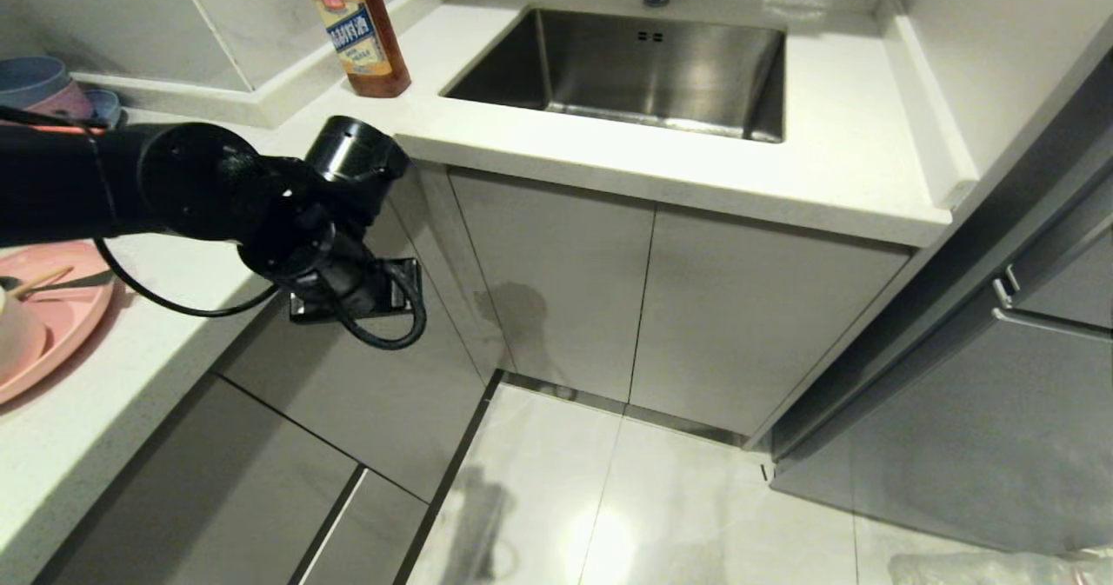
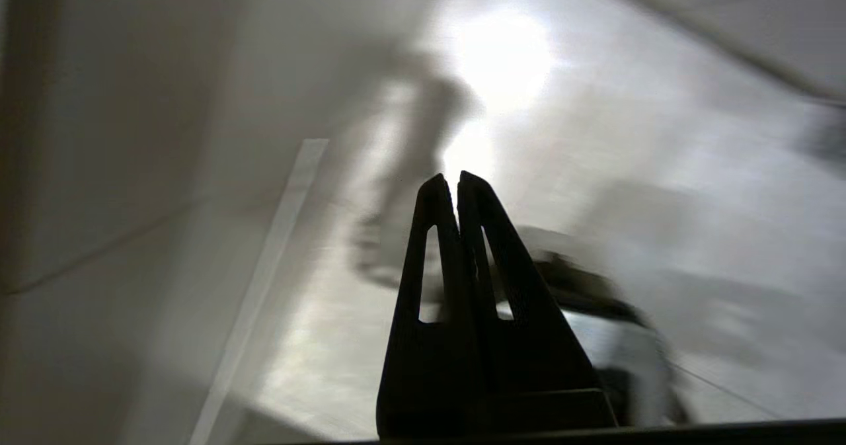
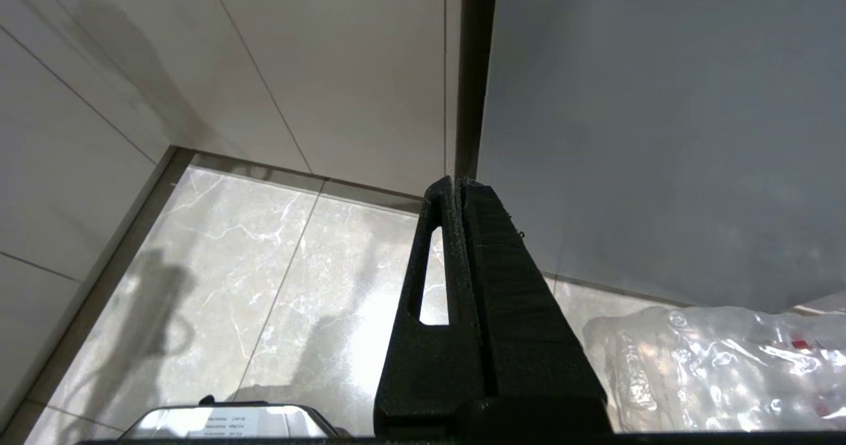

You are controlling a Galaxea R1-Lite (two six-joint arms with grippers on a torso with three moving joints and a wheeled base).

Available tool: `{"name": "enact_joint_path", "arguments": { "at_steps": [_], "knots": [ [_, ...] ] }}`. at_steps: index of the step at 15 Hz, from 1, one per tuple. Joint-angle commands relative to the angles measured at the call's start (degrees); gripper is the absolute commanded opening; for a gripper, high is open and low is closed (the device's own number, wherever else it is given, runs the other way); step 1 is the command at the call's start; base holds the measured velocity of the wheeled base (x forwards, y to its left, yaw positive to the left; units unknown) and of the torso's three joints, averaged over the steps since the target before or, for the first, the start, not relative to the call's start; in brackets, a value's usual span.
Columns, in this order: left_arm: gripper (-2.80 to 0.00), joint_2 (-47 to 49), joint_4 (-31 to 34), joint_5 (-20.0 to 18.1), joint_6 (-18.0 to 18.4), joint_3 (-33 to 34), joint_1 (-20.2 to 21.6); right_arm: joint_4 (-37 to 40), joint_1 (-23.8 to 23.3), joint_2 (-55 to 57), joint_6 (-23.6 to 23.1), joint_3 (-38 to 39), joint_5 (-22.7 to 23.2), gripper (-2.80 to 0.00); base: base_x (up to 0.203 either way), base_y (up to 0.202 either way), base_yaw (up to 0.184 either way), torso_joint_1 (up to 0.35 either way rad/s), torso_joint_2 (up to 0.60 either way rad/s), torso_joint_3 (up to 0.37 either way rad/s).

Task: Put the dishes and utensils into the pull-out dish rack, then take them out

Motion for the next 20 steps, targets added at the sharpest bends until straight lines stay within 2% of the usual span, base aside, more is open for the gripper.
{"name": "enact_joint_path", "arguments": {
  "at_steps": [1,4,6,10,13,15,17,20],
  "knots": [
    [-2.80,-5.3,0.2,-9.0,-0.2,-0.6,0.4,0.0,0.0,0.0,0.0,0.1,0.0,-2.80,0.000,0.000,0.000,0.000,0.00,0.000],
    [-2.80,-13.2,0.3,-23.1,-0.2,-0.9,2.7,0.0,0.0,0.0,0.0,0.1,0.0,-2.80,0.000,0.000,0.000,0.000,0.00,0.000],
    [-2.80,-18.5,0.3,-27.5,-0.6,-0.4,3.8,0.0,0.0,0.0,0.0,0.2,0.0,-2.80,0.000,0.000,0.000,0.000,0.00,0.000],
    [-2.80,-33.1,0.3,-29.0,-2.4,3.4,8.2,0.0,0.0,0.0,0.0,0.2,0.0,-2.80,0.000,0.000,0.000,0.000,0.00,0.000],
    [-2.80,-44.5,0.5,-28.7,-3.1,6.0,16.8,0.0,0.0,0.0,0.0,0.2,0.0,-2.80,0.000,0.000,0.000,0.000,0.00,0.000],
    [-2.80,-53.7,0.5,-28.2,-0.9,9.6,20.5,0.0,0.0,0.0,0.0,0.2,0.0,-2.80,0.000,0.000,0.000,0.000,0.00,0.000],
    [-2.80,-64.0,0.2,-28.0,2.8,16.3,22.9,0.0,0.0,0.0,0.0,0.2,0.0,-2.80,0.000,0.000,0.000,0.000,0.00,0.000],
    [-2.80,-79.4,-2.5,-28.0,9.6,31.3,24.3,0.0,0.0,0.0,0.0,0.2,-0.1,-2.80,0.000,0.000,0.000,0.000,0.00,0.000]
  ]
}}
